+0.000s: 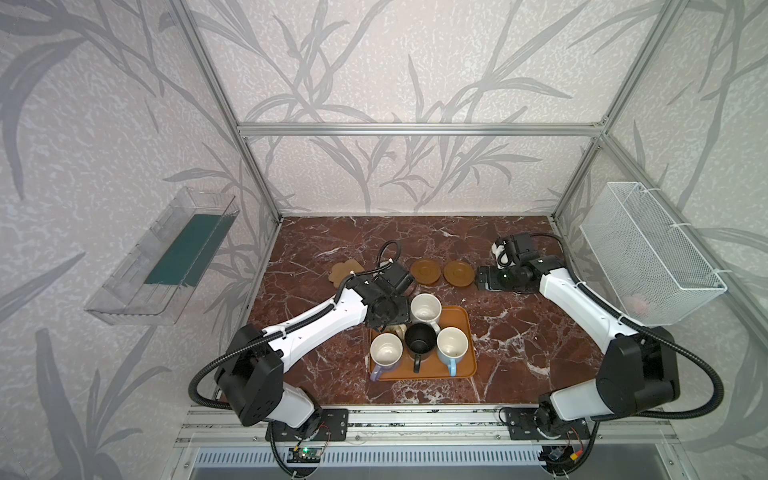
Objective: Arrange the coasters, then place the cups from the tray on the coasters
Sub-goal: 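Hold the left gripper at the beige mug rim on the tray, then lift the beige mug with the left gripper while the right gripper nears the tray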
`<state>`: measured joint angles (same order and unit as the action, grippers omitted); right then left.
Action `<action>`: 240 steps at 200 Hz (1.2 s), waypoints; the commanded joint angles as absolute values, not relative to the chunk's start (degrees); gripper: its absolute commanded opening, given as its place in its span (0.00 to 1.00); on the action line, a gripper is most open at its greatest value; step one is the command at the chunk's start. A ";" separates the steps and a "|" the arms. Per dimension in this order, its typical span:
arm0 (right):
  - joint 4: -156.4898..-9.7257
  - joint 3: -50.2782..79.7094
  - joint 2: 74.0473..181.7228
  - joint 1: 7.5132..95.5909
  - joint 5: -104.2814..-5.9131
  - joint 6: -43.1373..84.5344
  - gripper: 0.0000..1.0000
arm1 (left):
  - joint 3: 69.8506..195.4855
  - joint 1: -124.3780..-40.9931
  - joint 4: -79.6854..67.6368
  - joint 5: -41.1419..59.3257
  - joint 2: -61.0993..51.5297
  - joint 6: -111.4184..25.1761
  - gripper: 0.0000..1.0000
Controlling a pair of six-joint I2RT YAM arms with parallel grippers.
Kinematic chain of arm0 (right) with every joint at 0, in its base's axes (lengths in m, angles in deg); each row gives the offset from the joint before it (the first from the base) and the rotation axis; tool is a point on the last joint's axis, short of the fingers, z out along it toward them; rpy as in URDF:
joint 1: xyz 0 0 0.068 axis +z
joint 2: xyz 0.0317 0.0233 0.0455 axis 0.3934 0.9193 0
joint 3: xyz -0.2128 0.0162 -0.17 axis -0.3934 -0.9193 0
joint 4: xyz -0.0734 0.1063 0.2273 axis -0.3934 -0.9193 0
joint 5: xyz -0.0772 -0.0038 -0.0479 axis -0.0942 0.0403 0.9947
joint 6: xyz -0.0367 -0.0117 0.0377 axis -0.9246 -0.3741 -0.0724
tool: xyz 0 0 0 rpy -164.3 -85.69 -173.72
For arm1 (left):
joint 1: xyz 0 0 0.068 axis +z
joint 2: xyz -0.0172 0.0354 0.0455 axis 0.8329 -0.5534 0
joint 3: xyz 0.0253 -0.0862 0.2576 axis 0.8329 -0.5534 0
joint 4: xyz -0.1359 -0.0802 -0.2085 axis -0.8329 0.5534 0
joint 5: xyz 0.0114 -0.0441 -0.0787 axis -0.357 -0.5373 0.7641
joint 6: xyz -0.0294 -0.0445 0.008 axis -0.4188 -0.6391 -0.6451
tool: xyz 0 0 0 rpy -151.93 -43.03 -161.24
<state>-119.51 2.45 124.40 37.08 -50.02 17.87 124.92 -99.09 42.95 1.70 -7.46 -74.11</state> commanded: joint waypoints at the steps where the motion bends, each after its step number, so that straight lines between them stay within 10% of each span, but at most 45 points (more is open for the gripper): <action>1: -118.55 2.06 124.63 36.62 -49.88 17.48 0.99 | 124.30 -99.21 42.02 0.99 -6.14 -75.45 0.63; 240: -115.60 -1.81 122.99 34.86 -50.41 17.74 0.99 | 130.10 -102.62 48.70 1.02 -15.70 -97.48 0.40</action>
